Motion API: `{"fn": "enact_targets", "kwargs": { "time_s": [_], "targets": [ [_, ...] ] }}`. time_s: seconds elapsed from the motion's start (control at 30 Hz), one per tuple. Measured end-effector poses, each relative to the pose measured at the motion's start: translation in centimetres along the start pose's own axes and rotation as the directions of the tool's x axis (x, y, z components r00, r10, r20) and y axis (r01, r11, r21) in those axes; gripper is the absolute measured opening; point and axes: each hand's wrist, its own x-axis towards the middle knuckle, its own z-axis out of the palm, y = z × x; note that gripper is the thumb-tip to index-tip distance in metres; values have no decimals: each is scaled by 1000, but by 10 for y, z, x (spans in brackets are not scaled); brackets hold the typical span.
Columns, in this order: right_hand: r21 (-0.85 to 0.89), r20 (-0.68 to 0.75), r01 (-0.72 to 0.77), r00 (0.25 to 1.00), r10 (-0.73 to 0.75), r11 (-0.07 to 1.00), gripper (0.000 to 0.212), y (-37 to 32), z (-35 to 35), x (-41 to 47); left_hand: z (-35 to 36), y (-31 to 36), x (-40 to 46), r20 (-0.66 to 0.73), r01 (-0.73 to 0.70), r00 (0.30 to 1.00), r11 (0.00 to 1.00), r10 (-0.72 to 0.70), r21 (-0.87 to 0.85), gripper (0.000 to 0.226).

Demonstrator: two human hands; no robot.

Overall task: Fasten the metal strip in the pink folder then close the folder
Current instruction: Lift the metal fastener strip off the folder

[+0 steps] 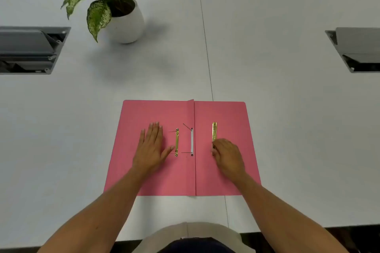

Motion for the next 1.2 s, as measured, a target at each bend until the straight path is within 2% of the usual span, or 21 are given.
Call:
{"fn": "enact_targets", "kwargs": {
  "time_s": [0.2,0.4,0.57,0.7,0.77,0.9,1.0,1.07,1.2],
  "targets": [
    [34,47,-8,999,6,999,11,-1,2,-5,28,4,-14,92,16,996,999,-13,-30,87],
    [59,24,5,1000,-7,998,16,0,3,-6,35,0,-14,74,2,997,999,0,-32,85],
    [1,28,5,1000,-5,1000,20,-1,10,-10,36,2,-12,90,13,996,1000,-11,-17,84],
    [48,63,-131,990,128,990,26,-2,11,-11,37,-1,-13,94,15,996,999,-12,-31,85],
    [36,83,-101,992,98,994,22,-5,10,-12,37,-1,-13,101,17,995,999,-13,-41,84],
    [45,79,-80,994,76,996,29,-10,7,-10,37,2,-12,102,42,994,990,-29,-136,84],
    [32,37,6,999,-7,999,32,-22,2,-7,31,9,-10,34,88,996,964,-82,-251,78],
    [43,32,46,998,-47,998,26,-32,-2,-2,23,19,-6,-54,99,991,945,-122,-311,70],
    [46,-11,139,990,-138,989,24,-47,0,6,3,41,7,-228,24,964,893,-140,-449,45]
  ]
}}
